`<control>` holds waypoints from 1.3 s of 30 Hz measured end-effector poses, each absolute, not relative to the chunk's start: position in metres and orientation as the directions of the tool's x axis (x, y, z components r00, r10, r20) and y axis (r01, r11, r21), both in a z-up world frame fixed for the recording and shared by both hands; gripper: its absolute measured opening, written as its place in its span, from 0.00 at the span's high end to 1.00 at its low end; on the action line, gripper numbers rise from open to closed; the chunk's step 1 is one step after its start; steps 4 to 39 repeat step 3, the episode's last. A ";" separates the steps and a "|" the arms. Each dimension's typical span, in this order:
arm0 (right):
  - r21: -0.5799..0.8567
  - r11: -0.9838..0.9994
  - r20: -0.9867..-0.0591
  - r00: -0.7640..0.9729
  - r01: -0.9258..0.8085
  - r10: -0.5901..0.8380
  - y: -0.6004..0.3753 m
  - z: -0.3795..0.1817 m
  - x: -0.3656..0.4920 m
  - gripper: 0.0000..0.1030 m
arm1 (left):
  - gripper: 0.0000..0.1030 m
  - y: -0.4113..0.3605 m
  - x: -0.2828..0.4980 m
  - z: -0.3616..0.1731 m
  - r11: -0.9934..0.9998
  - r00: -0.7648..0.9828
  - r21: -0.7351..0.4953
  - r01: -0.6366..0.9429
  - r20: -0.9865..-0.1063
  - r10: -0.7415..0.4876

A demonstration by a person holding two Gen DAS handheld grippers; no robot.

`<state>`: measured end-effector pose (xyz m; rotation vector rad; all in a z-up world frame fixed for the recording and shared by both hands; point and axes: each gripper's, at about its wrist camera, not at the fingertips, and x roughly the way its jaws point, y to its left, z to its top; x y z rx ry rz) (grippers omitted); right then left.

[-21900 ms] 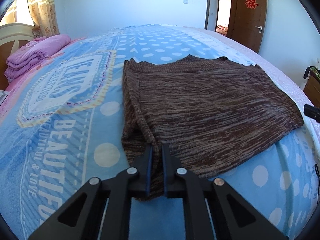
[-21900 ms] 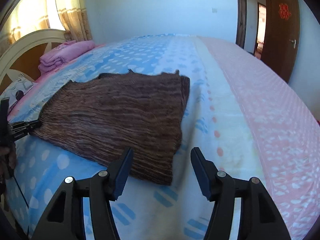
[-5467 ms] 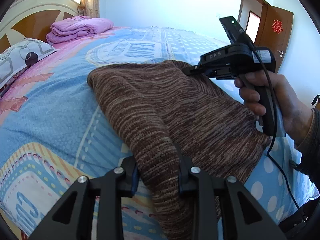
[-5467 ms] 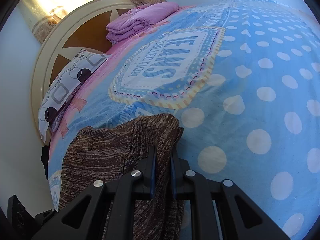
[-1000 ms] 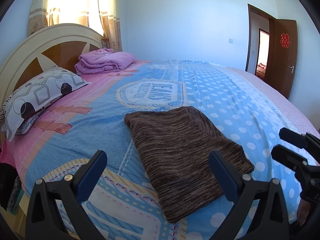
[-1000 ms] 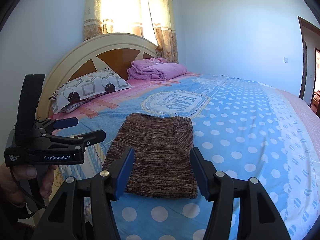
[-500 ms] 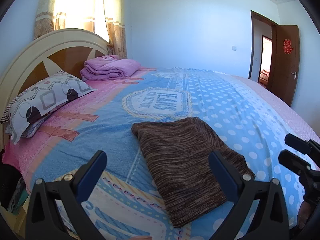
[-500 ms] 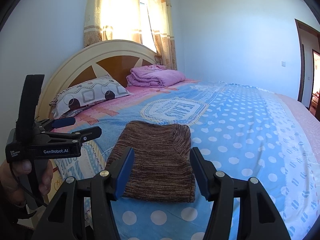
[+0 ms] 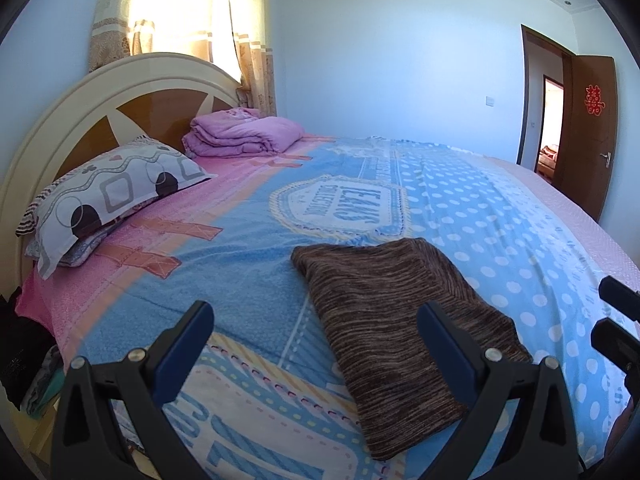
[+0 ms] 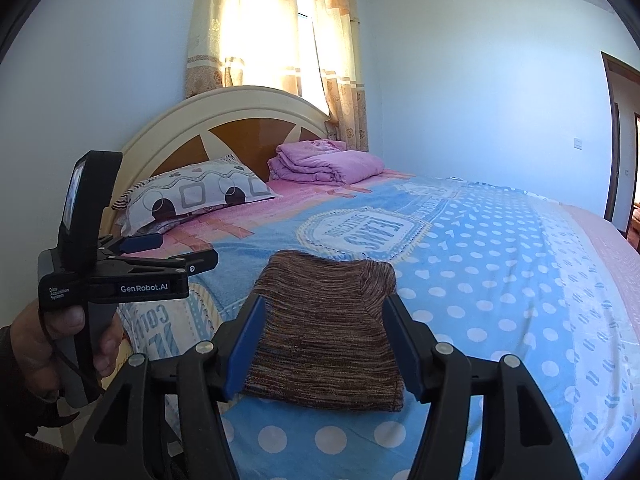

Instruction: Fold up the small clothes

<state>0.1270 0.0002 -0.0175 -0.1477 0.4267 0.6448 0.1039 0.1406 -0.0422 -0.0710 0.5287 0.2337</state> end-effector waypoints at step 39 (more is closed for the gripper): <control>-0.003 0.790 -0.434 0.713 -0.613 0.551 0.001 -0.019 0.127 0.39 | 0.00 0.141 0.105 -0.043 0.971 0.837 0.002 -0.241 -0.506 0.209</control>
